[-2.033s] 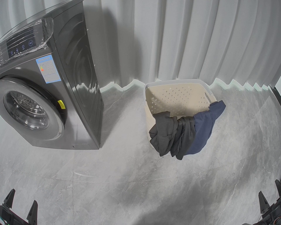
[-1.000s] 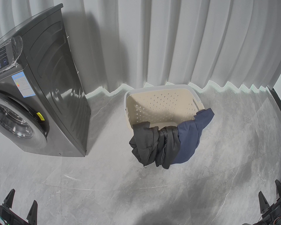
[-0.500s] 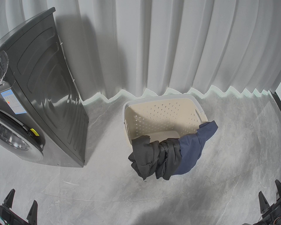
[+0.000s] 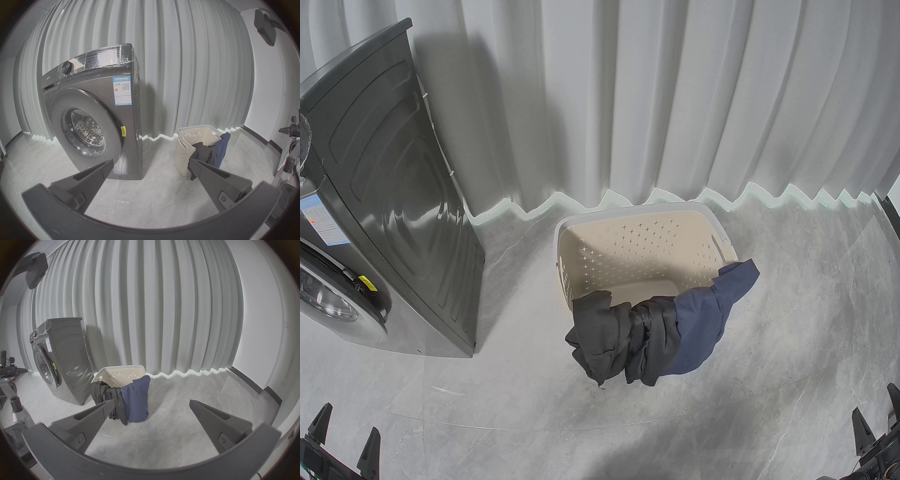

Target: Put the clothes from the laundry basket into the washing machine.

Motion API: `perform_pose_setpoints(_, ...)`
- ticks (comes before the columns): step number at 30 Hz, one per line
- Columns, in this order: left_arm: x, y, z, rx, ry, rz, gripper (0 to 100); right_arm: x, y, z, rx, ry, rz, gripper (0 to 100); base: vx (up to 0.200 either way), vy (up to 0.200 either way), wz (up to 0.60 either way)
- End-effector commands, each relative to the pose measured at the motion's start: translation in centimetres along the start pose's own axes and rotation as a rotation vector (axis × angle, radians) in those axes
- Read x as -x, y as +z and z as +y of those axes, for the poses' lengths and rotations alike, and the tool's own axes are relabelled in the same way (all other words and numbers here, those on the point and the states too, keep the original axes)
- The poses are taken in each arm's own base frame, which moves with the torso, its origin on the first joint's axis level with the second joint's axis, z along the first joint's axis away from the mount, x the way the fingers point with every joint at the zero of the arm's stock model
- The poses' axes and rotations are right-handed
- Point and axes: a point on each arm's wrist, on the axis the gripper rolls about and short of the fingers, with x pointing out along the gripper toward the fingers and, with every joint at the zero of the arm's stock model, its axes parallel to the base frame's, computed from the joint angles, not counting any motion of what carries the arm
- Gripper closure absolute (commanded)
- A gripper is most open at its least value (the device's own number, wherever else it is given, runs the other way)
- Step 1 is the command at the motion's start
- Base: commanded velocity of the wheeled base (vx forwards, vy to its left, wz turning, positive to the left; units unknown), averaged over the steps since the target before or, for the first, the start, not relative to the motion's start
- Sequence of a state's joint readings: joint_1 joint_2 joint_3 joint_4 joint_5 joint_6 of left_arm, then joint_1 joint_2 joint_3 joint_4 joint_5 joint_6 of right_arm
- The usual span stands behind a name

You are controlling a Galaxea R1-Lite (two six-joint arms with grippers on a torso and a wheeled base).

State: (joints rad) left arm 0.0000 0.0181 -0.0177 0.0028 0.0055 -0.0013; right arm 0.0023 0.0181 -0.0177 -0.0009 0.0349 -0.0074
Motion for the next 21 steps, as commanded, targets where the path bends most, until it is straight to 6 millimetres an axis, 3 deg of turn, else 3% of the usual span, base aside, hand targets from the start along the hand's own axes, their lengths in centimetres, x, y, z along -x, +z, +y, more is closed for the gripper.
perform_pose_setpoints(1, 0.01, -0.53, 0.0, 0.0, 0.001, 0.0, 0, 0.01, -0.52, 0.01, 0.0, 0.003, -0.001, 0, 0.0, -0.2, 0.0)
perform_pose_setpoints(13, 0.02, -0.49, 0.0, 0.0, 0.001, -0.002, 0, 0.01, -0.52, 0.01, 0.0, 0.003, -0.001, 0, 0.0, 0.0, 0.0)
perform_pose_setpoints(21, 0.01, -0.53, 0.0, 0.0, 0.001, 0.0, 0, 0.01, -0.52, 0.01, 0.0, 0.003, -0.001, 0, 0.2, 0.0, 0.0)
